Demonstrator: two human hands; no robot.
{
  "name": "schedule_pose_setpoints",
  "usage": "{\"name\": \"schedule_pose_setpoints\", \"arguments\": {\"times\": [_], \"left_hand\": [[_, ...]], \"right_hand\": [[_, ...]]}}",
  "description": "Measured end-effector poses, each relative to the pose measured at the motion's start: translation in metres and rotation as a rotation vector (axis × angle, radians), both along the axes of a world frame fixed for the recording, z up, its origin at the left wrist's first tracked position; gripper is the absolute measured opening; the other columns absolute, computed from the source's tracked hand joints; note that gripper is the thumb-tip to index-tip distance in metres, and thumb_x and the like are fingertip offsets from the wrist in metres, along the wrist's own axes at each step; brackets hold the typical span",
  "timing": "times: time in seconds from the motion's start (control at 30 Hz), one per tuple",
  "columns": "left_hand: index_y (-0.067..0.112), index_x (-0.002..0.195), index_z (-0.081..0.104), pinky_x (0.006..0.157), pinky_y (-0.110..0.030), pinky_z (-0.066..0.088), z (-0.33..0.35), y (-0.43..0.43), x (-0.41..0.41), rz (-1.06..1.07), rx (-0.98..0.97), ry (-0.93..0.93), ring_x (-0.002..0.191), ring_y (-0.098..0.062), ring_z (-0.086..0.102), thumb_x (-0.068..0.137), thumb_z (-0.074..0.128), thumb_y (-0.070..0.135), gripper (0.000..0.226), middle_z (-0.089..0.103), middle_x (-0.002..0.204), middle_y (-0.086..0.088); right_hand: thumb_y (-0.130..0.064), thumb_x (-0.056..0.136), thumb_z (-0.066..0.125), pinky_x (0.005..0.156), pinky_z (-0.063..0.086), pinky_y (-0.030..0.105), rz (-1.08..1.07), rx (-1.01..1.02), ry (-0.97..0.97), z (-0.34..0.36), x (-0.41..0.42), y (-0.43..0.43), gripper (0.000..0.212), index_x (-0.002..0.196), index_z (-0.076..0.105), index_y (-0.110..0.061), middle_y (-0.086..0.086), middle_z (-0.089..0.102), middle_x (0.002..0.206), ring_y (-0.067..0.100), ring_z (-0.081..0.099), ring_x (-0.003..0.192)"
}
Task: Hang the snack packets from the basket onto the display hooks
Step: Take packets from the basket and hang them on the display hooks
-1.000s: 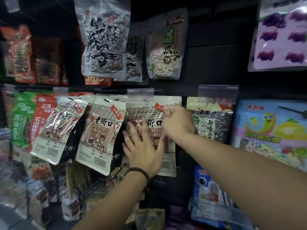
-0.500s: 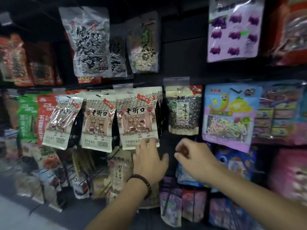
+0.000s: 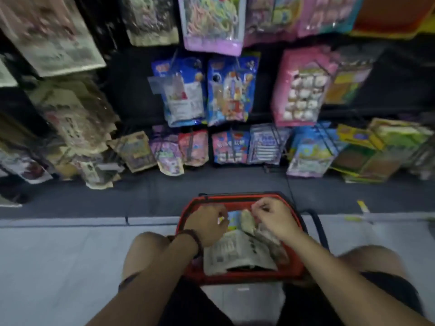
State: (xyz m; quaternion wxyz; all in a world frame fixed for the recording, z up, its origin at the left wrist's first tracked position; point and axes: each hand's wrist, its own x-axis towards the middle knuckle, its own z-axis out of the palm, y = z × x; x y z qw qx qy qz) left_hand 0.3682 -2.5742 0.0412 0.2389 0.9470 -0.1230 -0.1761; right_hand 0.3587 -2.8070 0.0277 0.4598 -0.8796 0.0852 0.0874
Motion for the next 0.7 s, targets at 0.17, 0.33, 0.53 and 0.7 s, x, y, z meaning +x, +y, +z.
{"name": "schedule_pose_setpoints", "arguments": {"times": [0.17, 0.33, 0.53, 0.7], "left_hand": [[0.030, 0.117, 0.067, 0.108, -0.044, 0.049, -0.077, -0.014, -0.010, 0.026, 0.119, 0.166, 0.119, -0.026, 0.064, 0.073, 0.033, 0.067, 0.067, 0.067, 0.125, 0.001], [0.028, 0.144, 0.058, 0.118, -0.041, 0.046, -0.092, -0.025, -0.031, 0.023, 0.107, 0.322, 0.138, -0.030, 0.054, 0.072, 0.053, 0.065, 0.081, 0.051, 0.150, -0.007], [0.023, 0.151, 0.055, 0.120, -0.033, 0.042, -0.115, -0.026, -0.032, -0.003, 0.155, 0.421, 0.137, -0.025, 0.056, 0.090, 0.079, 0.046, 0.070, 0.047, 0.161, -0.005], [0.032, 0.149, 0.060, 0.125, -0.032, 0.036, -0.117, -0.024, -0.028, 0.040, 0.020, 0.379, 0.146, -0.019, 0.048, 0.086, 0.087, 0.040, 0.070, 0.049, 0.159, 0.007]], "right_hand": [[-0.020, 0.094, 0.077, 0.078, 0.050, 0.031, -0.184, 0.033, 0.255, -0.081, -0.056, -0.027, 0.006, 0.094, 0.082, -0.019, -0.002, 0.079, 0.093, 0.020, 0.073, 0.096], [-0.067, 0.087, 0.070, 0.090, 0.053, 0.033, -0.123, -0.051, 0.508, -0.101, -0.062, -0.035, 0.048, 0.109, 0.078, -0.024, 0.003, 0.078, 0.108, 0.027, 0.073, 0.107], [-0.068, 0.099, 0.054, 0.117, 0.043, 0.039, 0.015, -0.140, 0.584, -0.131, -0.056, -0.021, 0.072, 0.159, 0.045, -0.029, 0.007, 0.049, 0.163, 0.030, 0.049, 0.147], [-0.028, 0.076, 0.097, 0.074, 0.062, 0.028, -0.621, 0.432, 0.423, -0.135, -0.042, -0.012, 0.046, 0.113, 0.077, -0.010, 0.008, 0.082, 0.106, 0.024, 0.078, 0.093]]}}
